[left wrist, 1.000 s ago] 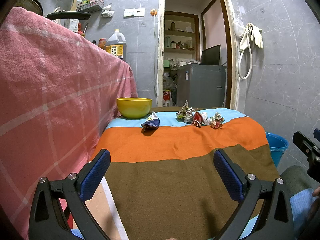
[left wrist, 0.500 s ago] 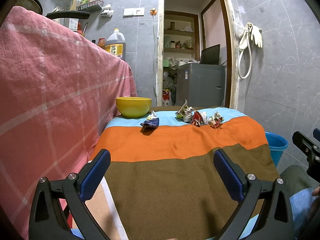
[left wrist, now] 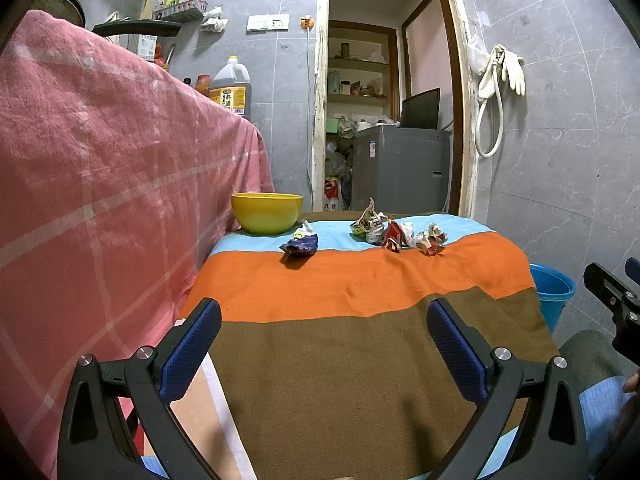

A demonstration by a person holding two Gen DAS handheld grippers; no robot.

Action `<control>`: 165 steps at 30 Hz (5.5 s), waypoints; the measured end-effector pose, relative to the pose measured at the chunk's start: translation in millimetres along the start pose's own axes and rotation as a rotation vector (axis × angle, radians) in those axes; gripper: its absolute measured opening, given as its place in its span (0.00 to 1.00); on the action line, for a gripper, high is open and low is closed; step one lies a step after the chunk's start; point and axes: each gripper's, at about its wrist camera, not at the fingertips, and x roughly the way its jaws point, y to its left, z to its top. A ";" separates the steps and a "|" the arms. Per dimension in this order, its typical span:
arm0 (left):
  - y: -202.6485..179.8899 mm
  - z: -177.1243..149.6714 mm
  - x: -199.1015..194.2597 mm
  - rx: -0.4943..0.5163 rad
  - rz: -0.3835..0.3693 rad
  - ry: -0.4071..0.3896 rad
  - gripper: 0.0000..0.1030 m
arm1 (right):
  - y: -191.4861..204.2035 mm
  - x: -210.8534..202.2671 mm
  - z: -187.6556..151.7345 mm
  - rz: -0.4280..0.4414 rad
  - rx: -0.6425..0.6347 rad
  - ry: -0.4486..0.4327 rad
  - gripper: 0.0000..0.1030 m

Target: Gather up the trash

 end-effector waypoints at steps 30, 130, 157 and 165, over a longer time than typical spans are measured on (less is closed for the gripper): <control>0.4 0.3 0.5 -0.001 0.000 0.003 0.98 | -0.1 1.7 -1.2 0.000 0.001 0.004 1.00; 6.5 69.4 199.1 -0.038 -0.109 0.354 0.38 | 28.3 241.4 34.5 0.539 -0.039 0.372 0.20; -247.7 132.9 262.0 0.069 -0.622 0.274 0.38 | -209.2 207.0 61.3 -0.072 0.297 0.048 0.22; -287.0 117.9 317.5 0.057 -0.662 0.506 0.38 | -239.7 228.1 35.1 -0.118 0.400 0.199 0.23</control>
